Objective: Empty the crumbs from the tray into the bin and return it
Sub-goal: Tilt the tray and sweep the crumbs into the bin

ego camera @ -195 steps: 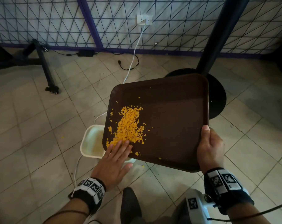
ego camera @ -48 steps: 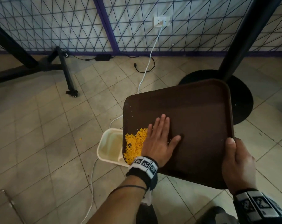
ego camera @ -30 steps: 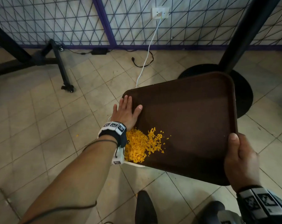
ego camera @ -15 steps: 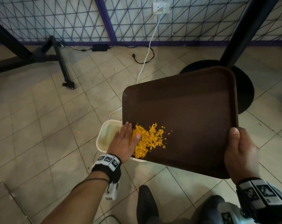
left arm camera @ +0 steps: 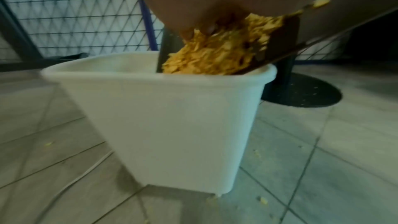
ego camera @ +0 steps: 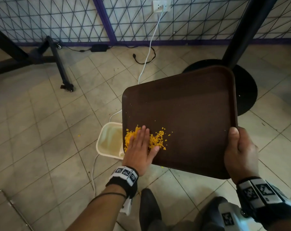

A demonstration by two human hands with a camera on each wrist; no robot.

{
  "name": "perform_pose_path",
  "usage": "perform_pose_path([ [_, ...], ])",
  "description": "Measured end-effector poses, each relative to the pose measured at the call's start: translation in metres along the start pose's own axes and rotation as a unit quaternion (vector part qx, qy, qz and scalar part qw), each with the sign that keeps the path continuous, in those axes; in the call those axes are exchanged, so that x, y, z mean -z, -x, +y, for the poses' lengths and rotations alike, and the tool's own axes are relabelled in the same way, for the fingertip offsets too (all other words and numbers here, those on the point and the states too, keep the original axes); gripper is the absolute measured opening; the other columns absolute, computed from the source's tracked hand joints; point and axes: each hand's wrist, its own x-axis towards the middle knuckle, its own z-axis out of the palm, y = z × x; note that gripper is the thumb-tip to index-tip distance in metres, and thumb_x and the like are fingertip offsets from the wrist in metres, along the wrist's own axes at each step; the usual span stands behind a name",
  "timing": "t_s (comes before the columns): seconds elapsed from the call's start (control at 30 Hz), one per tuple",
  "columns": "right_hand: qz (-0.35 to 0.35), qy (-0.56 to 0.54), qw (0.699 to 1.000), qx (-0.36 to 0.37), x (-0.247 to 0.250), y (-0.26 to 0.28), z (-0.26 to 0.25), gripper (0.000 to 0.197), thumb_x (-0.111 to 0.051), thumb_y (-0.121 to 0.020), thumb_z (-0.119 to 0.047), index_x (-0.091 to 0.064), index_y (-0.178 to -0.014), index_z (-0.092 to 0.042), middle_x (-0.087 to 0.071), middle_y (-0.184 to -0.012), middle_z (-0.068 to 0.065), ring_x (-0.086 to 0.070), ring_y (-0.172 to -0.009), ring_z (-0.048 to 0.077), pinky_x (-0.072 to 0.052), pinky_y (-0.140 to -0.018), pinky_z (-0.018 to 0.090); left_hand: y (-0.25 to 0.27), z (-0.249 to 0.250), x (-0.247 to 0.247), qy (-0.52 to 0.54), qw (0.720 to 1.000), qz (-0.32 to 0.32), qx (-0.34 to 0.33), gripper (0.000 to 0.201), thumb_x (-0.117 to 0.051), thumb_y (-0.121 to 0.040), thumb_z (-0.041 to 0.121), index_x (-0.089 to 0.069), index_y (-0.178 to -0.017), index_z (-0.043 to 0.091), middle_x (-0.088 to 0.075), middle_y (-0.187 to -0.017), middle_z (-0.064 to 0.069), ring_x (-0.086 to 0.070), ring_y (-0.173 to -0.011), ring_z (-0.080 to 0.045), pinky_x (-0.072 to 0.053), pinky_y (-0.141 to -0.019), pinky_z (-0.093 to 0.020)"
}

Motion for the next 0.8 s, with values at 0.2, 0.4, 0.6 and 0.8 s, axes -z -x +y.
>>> perform_pose_path([
  [0.2, -0.009, 0.002, 1.000, -0.004, 0.001, -0.001, -0.001, 0.040, -0.028, -0.102, -0.038, -0.051, -0.091, -0.008, -0.054, -0.069, 0.006, -0.051, -0.061, 0.025, -0.042, -0.055, 0.036, -0.012, 0.019, 0.030, 0.033, 0.998, 0.053, 0.001, 0.075, -0.002, -0.097, 0.066, 0.013, -0.155, 0.023, 0.022, -0.162, 0.004, 0.017, -0.150, -0.013, 0.006, -0.122, -0.038],
  [0.4, 0.004, 0.007, 1.000, 0.004, 0.000, -0.001, -0.003, 0.036, -0.028, -0.100, -0.037, -0.048, -0.088, -0.010, -0.050, -0.066, -0.001, -0.047, -0.058, 0.017, -0.033, -0.053, 0.031, -0.005, 0.087, 0.021, 0.001, 0.989, 0.075, -0.131, 0.076, -0.008, -0.099, 0.065, 0.004, -0.157, 0.017, 0.013, -0.165, -0.002, 0.015, -0.151, -0.016, 0.001, -0.123, -0.043],
  [0.6, -0.007, 0.003, 1.000, -0.010, 0.001, 0.000, -0.002, 0.038, -0.029, -0.102, -0.034, -0.051, -0.090, -0.006, -0.051, -0.068, 0.002, -0.047, -0.060, 0.014, -0.034, -0.053, 0.031, 0.014, 0.021, -0.010, -0.040, 0.999, -0.011, -0.009, 0.080, 0.006, -0.093, 0.069, 0.021, -0.153, 0.019, 0.031, -0.160, 0.000, 0.025, -0.148, -0.016, 0.009, -0.122, -0.043],
  [0.8, -0.006, -0.004, 1.000, -0.009, 0.002, -0.001, -0.002, 0.036, -0.030, -0.104, -0.032, -0.053, -0.095, -0.006, -0.056, -0.074, 0.009, -0.051, -0.063, 0.025, -0.041, -0.059, 0.036, 0.011, 0.025, 0.013, -0.023, 1.000, 0.010, -0.017, 0.081, 0.008, -0.091, 0.070, 0.020, -0.153, 0.020, 0.029, -0.160, 0.000, 0.026, -0.147, -0.015, 0.013, -0.121, -0.040],
])
